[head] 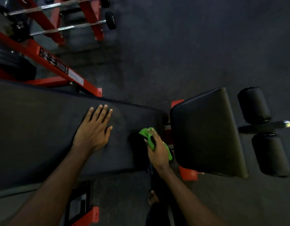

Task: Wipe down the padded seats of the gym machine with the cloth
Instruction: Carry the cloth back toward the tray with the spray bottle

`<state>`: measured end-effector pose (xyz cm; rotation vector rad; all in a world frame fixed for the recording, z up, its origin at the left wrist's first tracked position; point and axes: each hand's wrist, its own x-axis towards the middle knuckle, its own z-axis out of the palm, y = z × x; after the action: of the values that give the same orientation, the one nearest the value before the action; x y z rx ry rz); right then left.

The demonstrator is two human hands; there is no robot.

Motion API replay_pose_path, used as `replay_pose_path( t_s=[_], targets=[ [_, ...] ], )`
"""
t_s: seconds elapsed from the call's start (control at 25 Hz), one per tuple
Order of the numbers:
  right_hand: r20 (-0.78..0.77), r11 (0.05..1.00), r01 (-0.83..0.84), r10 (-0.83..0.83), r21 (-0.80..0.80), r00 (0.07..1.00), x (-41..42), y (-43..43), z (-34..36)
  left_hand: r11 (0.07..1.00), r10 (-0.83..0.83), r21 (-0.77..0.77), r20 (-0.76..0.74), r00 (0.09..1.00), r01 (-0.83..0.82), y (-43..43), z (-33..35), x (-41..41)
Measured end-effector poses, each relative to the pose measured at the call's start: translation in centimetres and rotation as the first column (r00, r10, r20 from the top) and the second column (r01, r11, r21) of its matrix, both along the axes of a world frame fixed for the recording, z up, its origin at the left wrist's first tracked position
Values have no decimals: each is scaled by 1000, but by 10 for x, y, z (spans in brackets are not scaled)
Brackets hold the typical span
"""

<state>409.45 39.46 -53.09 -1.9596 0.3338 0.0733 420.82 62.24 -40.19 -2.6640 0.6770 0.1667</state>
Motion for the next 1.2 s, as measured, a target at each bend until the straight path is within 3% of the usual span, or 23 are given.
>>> replay_pose_path(
  t_s=[0.12, 0.28, 0.4, 0.56, 0.68, 0.88, 1.2],
  targets=[
    [-64, 998, 65, -64, 11, 996, 25, -32, 47, 978, 103, -176, -41, 994, -109, -32, 21, 1],
    [-73, 999, 27, -29, -25, 997, 57, -79, 109, 918, 96, -378, -77, 992, -118, -93, 65, 10],
    [10, 998, 36, -36, -54, 999, 79, -118, 159, 832, 98, -546, -36, 995, -102, -128, 105, 32],
    [89, 979, 187, -180, -80, 980, 105, -168, 220, 736, 41, -677, 50, 998, 4, -171, 156, 71],
    [126, 951, 289, -275, -111, 953, 104, -201, 255, 658, -29, -752, 21, 999, 35, -207, 179, 91],
    [198, 834, 535, -507, -135, 839, 74, -258, 311, 538, -252, -839, -65, 965, 85, -282, 206, 101],
    [318, 505, 851, -791, -145, 524, -43, -360, 383, 426, -524, -881, -57, 850, 203, -429, 254, 62]
  ],
)
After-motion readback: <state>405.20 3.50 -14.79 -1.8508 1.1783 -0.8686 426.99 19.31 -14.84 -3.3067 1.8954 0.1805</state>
